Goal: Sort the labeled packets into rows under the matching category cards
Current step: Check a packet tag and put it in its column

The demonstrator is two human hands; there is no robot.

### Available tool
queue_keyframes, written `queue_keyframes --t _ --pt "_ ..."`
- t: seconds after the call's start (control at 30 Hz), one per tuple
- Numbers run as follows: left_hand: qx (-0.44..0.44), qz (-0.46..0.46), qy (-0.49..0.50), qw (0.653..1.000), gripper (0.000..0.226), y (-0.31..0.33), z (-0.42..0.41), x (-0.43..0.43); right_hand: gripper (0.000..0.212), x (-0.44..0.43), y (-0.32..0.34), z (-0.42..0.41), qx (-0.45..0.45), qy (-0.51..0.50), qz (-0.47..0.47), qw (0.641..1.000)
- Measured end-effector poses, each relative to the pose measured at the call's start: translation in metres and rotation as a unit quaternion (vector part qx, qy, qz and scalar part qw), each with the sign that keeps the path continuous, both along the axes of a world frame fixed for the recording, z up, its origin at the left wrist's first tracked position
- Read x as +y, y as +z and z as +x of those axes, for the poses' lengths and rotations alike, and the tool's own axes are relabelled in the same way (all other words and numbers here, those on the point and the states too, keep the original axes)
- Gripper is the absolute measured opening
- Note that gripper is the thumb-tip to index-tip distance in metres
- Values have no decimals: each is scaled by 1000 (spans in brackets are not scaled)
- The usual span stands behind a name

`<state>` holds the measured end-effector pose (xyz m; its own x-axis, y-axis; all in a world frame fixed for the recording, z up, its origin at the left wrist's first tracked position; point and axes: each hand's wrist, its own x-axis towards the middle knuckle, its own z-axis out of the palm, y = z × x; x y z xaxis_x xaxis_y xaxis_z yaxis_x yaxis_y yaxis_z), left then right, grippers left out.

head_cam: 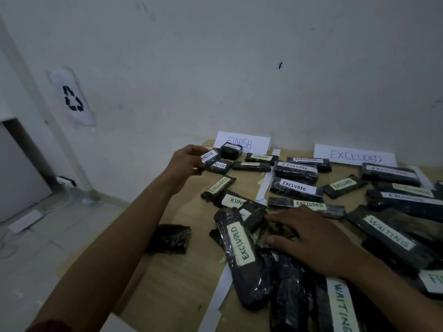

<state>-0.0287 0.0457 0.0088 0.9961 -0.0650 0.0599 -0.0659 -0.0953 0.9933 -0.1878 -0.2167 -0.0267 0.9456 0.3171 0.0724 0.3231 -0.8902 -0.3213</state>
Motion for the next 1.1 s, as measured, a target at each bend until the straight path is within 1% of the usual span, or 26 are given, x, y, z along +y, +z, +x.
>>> queue_keyframes --t 0.17,0.33,0.43,0.47,0.53,0.67,0.77,0.83,0.9,0.93,1.03,1.1 --pt "18 56 135 989 32 -15 62 18 64 -1 1 0 0 1 -2 1000" --pt "28 164 187 968 35 -44 102 37 63 -3 -4 4 14 -1 -9 1000" --pt "6 231 175 957 37 -53 111 34 75 -4 -7 6 13 2 -13 1000" --pt "1 247 167 954 37 -55 114 31 76 -4 -8 7 16 2 -12 1000" --pt "-3 265 162 950 36 -58 117 29 71 -3 -6 7 22 1 -5 1000" --pt "-19 271 158 949 35 -59 119 30 66 -2 -3 6 26 -2 -8 1000" --pt "-9 251 169 953 38 -53 113 32 73 -2 -4 5 13 -1 -6 1000" --pt "4 257 169 952 42 -47 103 33 78 -2 -6 5 7 -3 -4 1000" --pt "-2 284 135 949 42 -36 86 33 79 -3 -7 6 4 -2 -2 1000" --pt "-12 285 105 953 38 -30 75 34 78 -3 -7 5 1 -2 -2 1000" --pt "-47 237 13 970 17 -5 38 36 72 0 -5 4 5 -3 -6 1000" --pt "-69 201 -5 977 17 13 18 37 72 0 -4 4 10 -6 -6 1000"
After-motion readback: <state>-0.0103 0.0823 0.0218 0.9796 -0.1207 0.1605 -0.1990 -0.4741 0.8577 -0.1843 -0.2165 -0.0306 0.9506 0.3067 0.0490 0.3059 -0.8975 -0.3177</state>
